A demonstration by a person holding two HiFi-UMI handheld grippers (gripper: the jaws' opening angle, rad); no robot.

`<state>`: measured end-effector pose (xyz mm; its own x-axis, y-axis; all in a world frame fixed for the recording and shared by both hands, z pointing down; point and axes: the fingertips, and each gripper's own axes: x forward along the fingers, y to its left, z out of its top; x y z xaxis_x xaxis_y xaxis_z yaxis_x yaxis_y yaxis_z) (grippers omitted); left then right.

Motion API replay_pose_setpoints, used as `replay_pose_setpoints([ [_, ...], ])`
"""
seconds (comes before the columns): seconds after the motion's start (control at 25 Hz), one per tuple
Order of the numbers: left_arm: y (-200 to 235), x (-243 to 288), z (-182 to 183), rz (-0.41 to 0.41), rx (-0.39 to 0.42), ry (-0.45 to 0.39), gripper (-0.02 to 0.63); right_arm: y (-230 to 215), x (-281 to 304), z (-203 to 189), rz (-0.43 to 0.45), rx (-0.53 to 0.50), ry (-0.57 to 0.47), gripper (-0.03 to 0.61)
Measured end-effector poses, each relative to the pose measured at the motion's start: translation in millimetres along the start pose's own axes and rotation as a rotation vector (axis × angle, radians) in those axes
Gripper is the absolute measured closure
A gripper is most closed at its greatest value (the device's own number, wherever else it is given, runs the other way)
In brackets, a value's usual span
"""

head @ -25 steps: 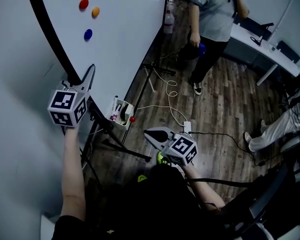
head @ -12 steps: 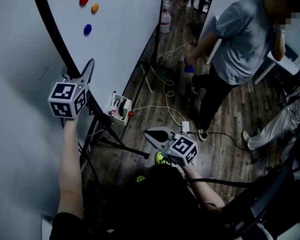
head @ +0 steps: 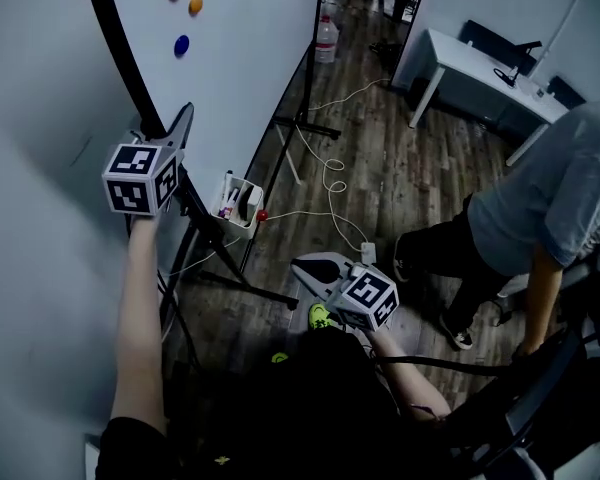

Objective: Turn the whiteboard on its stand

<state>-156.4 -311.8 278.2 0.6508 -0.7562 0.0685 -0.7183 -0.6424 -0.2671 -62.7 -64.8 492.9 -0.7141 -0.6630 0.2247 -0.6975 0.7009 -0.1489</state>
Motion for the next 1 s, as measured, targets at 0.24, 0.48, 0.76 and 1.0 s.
replay_pose_setpoints([
  [0.24,14,78,-3,-0.012,0.002,0.004,0.522,-58,10,8,-0.030,0.013,0.004,0.558],
  [0.48,12,136,41,-0.023,-0.001,0.029,0.522,-101,-19,48,-0.043,0.037,0.006,0.558],
  [0.76,10,150,25,-0.036,-0.025,0.010,0.519,-91,-15,27,-0.058,0.028,0.015,0.558],
  [1.0,13,164,7,-0.035,-0.040,-0.005,0.518,-90,-14,5,-0.095,0.039,0.007,0.558],
])
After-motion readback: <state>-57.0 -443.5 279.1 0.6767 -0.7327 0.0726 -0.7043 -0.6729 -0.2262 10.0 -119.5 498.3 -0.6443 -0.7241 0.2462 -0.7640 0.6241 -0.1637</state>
